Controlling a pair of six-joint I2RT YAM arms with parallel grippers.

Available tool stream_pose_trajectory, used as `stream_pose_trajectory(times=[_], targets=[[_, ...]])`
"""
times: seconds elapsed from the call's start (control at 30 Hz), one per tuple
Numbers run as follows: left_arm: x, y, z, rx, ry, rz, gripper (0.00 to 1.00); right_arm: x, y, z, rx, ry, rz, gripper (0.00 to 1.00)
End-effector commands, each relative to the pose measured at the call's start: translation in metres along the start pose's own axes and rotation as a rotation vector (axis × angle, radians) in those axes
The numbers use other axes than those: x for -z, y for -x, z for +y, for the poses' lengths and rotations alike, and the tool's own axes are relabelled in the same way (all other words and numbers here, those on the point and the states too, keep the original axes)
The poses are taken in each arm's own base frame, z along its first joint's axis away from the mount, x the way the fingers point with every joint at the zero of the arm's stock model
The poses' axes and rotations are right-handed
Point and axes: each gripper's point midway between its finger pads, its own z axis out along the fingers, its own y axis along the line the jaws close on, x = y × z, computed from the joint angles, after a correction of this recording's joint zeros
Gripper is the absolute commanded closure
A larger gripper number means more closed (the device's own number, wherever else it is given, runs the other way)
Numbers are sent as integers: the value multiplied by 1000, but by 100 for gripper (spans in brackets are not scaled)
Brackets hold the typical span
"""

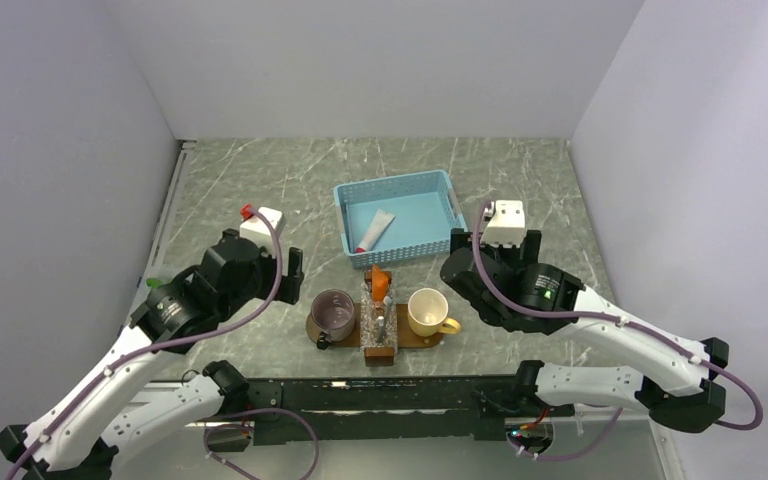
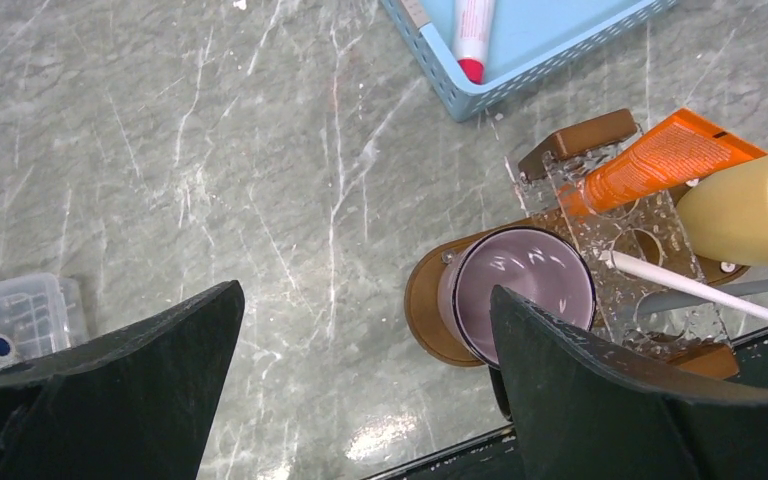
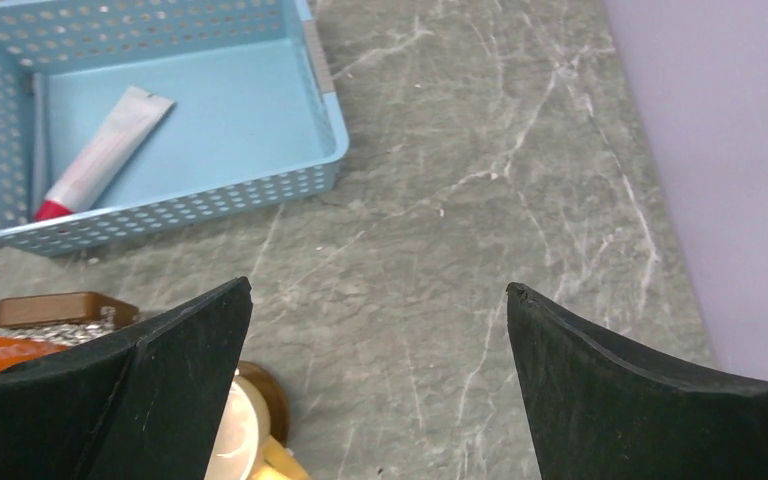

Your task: Prepare toiletry sets of a toothbrush and toothpaste on the tray

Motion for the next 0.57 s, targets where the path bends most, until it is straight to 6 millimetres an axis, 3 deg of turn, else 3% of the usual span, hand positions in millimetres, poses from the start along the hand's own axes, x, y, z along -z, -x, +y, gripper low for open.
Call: stream_pose_trajectory(times=[0.0, 0.37, 0.53], targets=[[8, 18, -1, 73, -26, -151, 1, -3, 5, -23, -43, -90, -71, 0], [19, 17, 3, 97, -50, -220, 1, 1, 7, -30, -89, -46, -97, 0], [17, 16, 1, 97, -50, -203, 1, 1, 6, -21, -73, -6, -85, 0]])
